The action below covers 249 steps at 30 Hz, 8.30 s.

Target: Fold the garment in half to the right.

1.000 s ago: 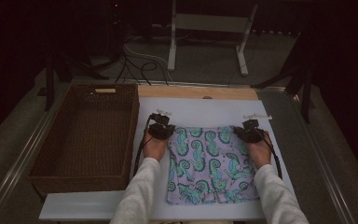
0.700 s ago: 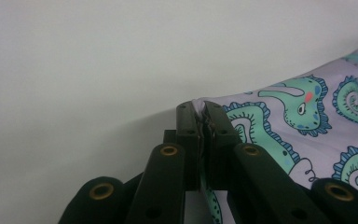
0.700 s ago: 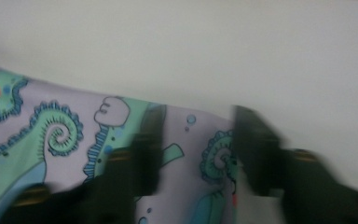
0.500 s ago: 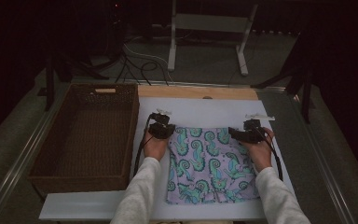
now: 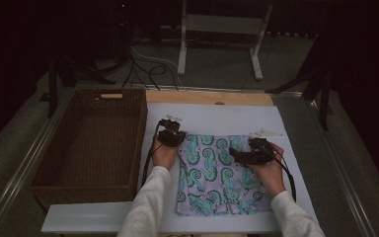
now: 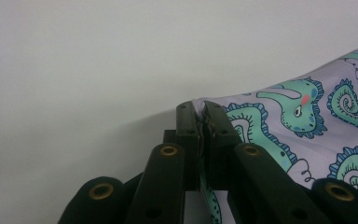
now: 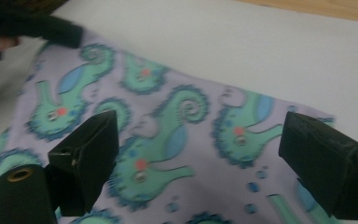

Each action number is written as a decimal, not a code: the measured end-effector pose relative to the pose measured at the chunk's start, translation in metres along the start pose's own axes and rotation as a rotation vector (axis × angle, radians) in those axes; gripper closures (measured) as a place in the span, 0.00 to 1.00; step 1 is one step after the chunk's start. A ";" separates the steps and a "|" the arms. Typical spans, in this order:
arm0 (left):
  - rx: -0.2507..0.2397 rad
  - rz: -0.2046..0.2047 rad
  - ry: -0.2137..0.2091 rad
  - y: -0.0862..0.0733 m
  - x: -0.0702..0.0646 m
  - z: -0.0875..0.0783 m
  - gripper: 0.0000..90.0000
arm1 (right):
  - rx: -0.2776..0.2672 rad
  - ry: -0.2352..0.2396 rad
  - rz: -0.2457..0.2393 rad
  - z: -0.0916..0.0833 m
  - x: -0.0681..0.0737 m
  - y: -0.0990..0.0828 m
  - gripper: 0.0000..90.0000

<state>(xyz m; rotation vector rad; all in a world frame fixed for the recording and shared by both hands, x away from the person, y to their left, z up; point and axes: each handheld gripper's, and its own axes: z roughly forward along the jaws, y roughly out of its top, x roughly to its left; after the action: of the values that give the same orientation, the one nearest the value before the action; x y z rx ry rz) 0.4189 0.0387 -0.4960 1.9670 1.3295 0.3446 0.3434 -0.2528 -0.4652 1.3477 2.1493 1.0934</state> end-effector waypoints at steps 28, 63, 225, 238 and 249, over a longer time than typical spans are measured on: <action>-0.004 -0.001 0.007 0.002 -0.003 -0.002 0.97 | 0.020 0.187 -0.107 -0.009 0.081 -0.038 0.14; 0.005 -0.001 0.005 0.001 -0.002 -0.003 0.96 | 0.147 0.239 -0.327 0.025 0.198 -0.073 0.09; -0.076 0.069 -0.049 0.050 -0.040 -0.037 0.97 | 0.045 0.253 -0.083 -0.055 0.130 -0.058 0.91; -0.074 0.076 -0.066 0.055 -0.055 -0.029 0.96 | 0.050 0.243 -0.008 -0.061 0.114 -0.062 0.91; -0.071 0.080 -0.076 0.059 -0.067 -0.020 0.96 | 0.061 0.217 0.019 -0.065 0.102 -0.070 0.91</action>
<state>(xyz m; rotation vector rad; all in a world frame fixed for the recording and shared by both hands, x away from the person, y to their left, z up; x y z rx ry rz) 0.4192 -0.0242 -0.4292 1.9579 1.1782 0.3470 0.2117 -0.2070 -0.4697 1.3322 2.3443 1.2416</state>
